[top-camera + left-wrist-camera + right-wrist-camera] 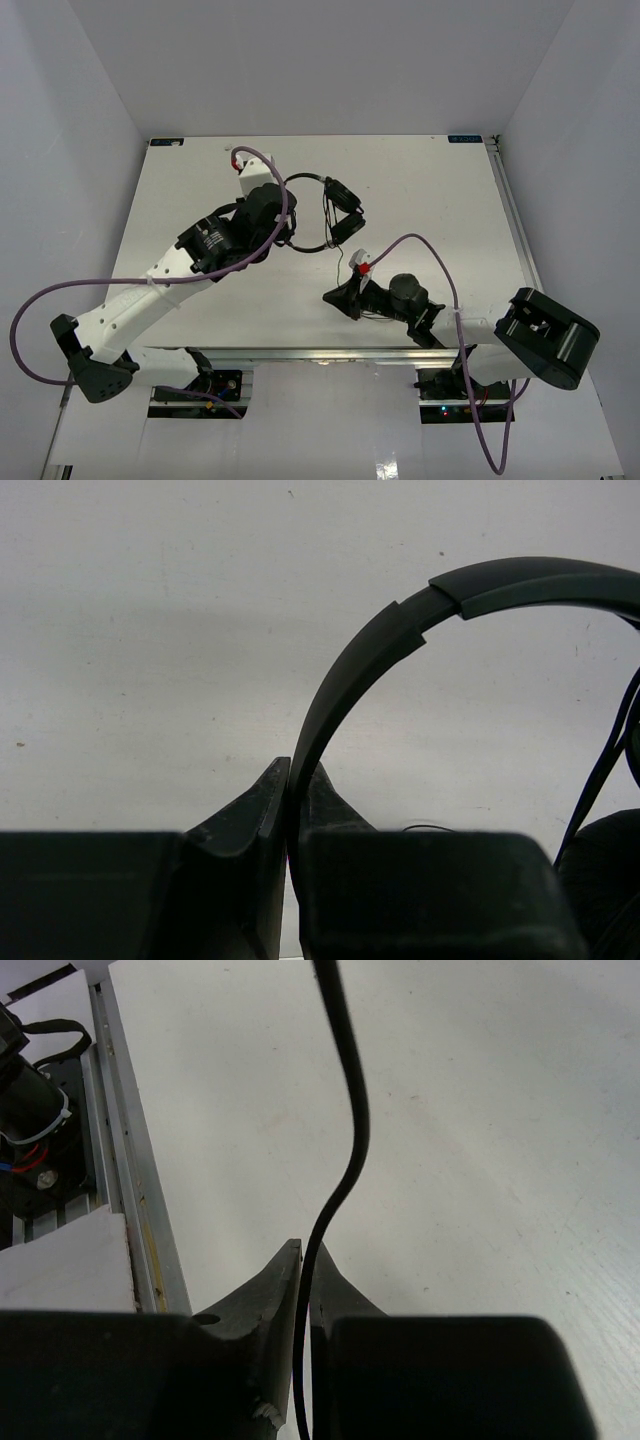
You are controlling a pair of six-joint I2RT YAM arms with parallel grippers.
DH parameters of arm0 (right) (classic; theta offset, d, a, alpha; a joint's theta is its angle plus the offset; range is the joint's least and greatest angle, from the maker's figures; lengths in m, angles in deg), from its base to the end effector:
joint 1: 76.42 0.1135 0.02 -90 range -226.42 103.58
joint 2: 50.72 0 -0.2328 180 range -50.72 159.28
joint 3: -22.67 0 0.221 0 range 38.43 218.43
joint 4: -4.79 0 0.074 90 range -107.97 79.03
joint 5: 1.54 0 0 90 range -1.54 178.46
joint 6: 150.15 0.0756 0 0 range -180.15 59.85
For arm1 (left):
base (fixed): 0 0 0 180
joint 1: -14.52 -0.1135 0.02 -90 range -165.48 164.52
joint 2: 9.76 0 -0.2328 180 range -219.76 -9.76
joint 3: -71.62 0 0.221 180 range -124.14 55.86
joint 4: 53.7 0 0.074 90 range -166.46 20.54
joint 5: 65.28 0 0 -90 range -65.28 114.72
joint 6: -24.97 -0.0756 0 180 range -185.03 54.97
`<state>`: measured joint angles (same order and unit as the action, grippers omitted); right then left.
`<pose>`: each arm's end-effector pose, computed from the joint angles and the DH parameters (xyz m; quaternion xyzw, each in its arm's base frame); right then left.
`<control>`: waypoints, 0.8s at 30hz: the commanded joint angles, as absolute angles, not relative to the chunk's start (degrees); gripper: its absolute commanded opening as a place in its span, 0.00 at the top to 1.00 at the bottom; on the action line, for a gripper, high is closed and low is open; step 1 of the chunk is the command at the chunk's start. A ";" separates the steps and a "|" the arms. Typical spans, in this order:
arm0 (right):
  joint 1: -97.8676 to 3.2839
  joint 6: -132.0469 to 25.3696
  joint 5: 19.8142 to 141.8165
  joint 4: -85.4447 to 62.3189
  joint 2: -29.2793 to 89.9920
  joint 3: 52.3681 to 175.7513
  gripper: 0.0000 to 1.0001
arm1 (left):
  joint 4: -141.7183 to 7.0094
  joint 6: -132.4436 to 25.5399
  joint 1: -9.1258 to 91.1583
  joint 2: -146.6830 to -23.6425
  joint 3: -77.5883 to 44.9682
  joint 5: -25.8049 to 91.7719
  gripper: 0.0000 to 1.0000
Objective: Wrap the headphones
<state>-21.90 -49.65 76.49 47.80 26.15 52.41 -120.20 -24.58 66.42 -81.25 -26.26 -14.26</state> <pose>0.1411 0.2249 0.1676 -0.3387 0.6484 0.4285 0.5303 0.1890 -0.1639 0.3469 -0.0547 0.8645 -0.0774 0.4936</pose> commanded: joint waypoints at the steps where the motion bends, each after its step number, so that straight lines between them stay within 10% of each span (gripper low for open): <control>1: -21.58 -50.66 76.53 54.48 28.49 51.67 0.88 | -119.17 -24.51 66.20 -77.55 -29.32 -14.81 1.00; 24: -26.71 -50.84 76.68 51.48 29.01 51.11 0.92 | -113.72 -34.73 66.20 -67.44 -26.11 7.15 1.00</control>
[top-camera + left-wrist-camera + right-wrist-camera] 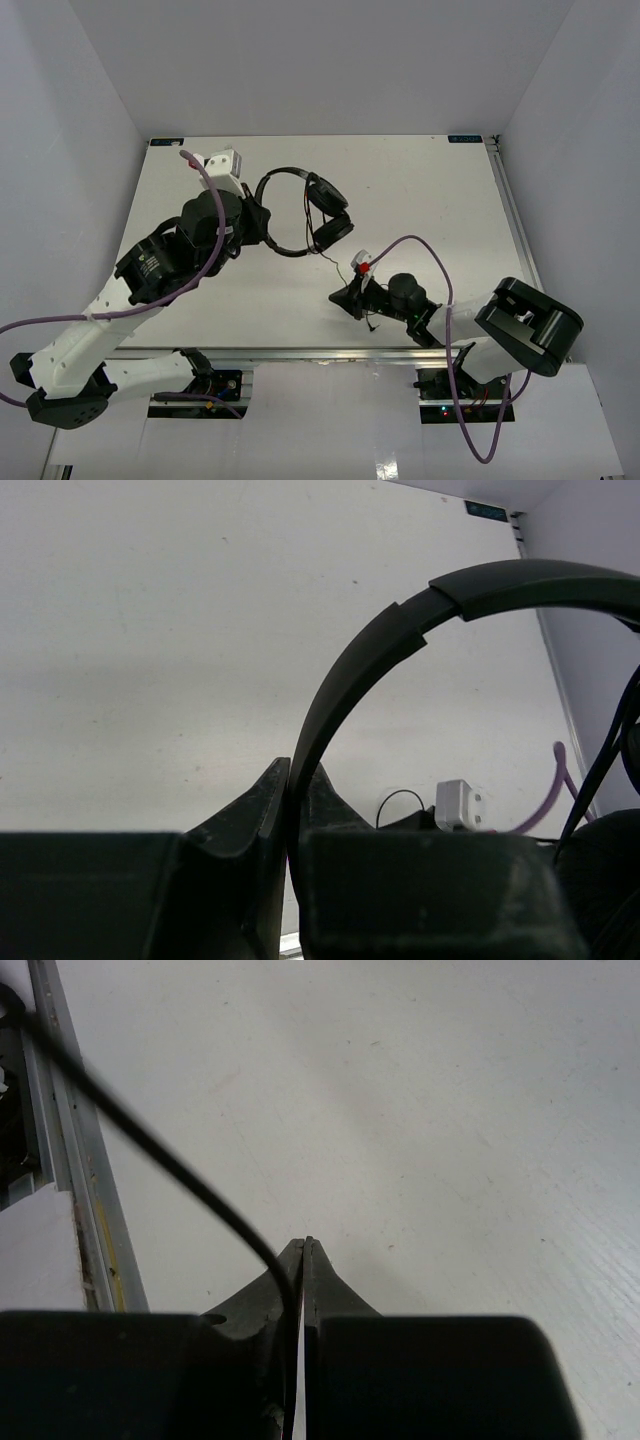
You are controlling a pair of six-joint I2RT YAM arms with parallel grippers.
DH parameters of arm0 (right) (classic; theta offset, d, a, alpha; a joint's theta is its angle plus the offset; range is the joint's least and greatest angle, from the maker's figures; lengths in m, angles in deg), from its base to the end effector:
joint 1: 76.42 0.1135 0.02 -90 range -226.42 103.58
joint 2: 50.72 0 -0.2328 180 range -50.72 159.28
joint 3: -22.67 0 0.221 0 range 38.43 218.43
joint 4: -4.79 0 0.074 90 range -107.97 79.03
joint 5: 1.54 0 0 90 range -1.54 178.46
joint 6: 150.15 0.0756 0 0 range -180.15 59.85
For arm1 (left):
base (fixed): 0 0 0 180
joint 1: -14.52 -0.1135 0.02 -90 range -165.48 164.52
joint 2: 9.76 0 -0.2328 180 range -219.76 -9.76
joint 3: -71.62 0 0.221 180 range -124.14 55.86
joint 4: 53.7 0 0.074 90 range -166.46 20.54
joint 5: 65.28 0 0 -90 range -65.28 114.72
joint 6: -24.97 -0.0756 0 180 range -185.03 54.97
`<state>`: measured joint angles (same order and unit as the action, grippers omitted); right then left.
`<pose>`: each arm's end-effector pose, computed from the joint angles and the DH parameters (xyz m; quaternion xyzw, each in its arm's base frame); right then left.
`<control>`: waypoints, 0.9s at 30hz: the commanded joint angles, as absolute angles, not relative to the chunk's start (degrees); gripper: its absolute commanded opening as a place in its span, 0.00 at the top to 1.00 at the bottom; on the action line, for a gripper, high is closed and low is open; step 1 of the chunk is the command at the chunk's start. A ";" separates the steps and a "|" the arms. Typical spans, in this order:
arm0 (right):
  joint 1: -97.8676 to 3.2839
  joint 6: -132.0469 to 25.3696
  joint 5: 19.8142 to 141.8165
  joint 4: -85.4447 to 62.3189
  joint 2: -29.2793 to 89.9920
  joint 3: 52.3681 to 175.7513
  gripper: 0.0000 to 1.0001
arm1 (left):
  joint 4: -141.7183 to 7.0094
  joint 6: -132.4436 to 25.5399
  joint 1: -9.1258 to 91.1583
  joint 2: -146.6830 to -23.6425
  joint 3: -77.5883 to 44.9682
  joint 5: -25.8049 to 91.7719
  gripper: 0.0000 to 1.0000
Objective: Wrap the headphones
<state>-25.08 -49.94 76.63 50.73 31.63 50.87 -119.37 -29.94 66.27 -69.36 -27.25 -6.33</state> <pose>0.1534 0.2165 0.1440 -0.3273 0.6803 0.4001 0.5196 0.1529 -0.1310 0.3925 -0.0209 0.8307 -0.1838 0.5251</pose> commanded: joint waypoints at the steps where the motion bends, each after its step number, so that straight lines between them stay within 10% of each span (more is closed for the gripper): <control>1: -27.33 -50.87 76.37 50.06 27.89 51.51 0.92 | -113.46 -37.20 66.20 -67.38 -25.59 11.94 1.00; 13: -43.57 -52.45 71.09 18.01 12.06 65.35 0.92 | -115.13 -55.42 66.20 -69.71 -13.25 31.50 1.00; 27: -48.67 -55.20 65.44 -5.08 13.10 81.94 0.92 | -112.01 -64.55 66.66 -79.76 -9.79 15.57 1.00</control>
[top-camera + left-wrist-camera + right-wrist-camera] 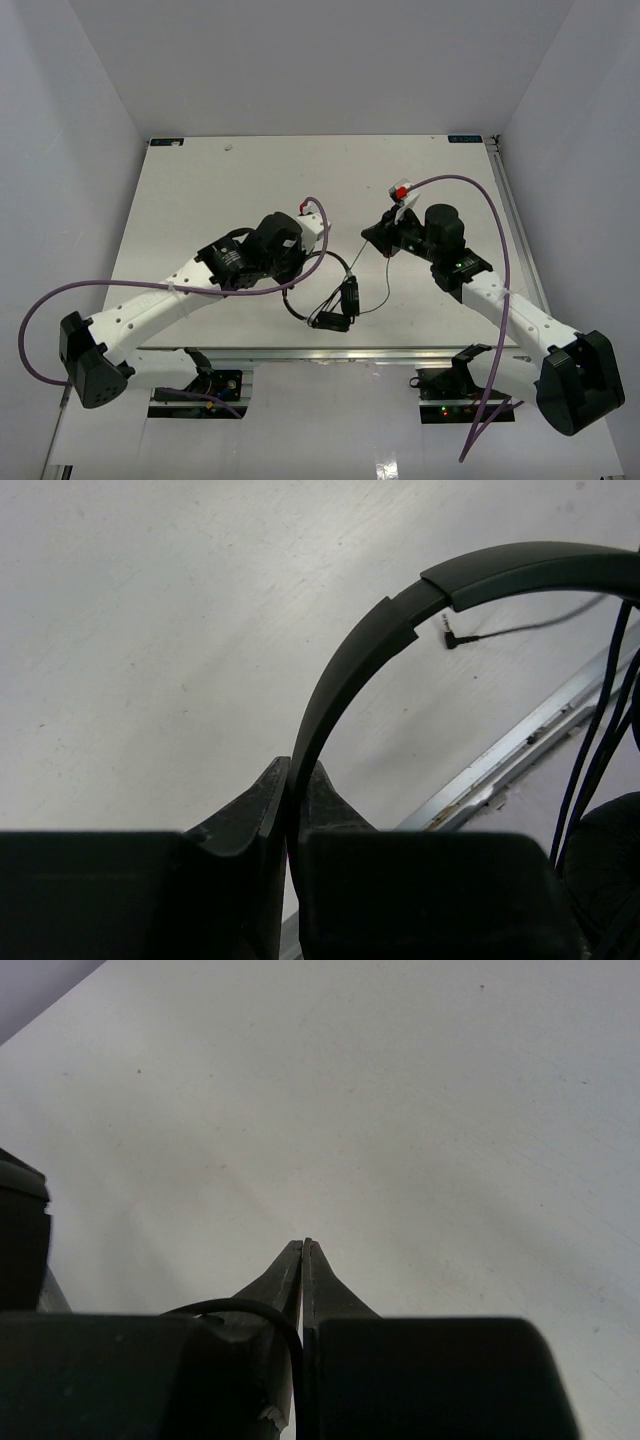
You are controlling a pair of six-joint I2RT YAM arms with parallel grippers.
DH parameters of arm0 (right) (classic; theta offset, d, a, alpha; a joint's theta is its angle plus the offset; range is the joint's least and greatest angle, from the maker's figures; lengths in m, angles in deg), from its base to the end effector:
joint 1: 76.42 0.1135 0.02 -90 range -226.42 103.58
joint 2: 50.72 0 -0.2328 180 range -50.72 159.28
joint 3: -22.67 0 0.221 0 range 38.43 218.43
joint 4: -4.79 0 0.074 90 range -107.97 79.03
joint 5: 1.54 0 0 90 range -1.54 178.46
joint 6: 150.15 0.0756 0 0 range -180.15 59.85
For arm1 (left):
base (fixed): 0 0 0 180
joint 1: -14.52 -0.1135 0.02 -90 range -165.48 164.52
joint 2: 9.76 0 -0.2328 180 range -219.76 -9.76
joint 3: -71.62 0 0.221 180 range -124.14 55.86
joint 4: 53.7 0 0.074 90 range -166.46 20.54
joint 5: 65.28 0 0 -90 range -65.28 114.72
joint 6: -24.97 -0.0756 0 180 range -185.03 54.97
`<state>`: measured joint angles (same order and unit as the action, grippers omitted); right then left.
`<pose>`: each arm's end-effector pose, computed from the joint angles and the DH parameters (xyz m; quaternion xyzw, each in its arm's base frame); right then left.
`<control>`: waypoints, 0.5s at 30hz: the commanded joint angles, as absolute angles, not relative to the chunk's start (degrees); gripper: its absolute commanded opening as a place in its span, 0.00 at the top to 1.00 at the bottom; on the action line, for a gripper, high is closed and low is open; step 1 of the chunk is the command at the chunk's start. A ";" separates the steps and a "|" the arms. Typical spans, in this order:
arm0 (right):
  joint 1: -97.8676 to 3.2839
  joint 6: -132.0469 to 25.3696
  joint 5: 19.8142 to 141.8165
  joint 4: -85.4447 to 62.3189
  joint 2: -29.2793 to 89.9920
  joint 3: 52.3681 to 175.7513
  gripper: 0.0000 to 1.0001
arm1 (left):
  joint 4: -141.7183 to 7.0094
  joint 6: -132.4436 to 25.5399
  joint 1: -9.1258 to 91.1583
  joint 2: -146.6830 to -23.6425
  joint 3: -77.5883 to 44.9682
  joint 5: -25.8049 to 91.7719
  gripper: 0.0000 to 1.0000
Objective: Wrap the headphones
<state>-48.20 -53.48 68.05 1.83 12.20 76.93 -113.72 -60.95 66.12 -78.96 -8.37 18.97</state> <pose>0.2293 0.1530 0.2583 -0.2526 0.7284 0.3174 0.5521 0.1624 -0.1927 0.2595 0.3612 0.8639 -0.1209 0.3296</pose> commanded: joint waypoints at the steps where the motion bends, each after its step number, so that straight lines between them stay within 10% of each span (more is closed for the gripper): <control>1: -48.73 -55.32 65.40 -5.87 13.35 82.55 0.92 | -111.65 -64.68 66.91 -80.26 -9.98 14.94 1.00; 15: -44.95 -51.83 60.19 -1.43 12.51 78.88 0.92 | -114.94 -58.94 67.25 -89.74 -12.13 -1.15 1.00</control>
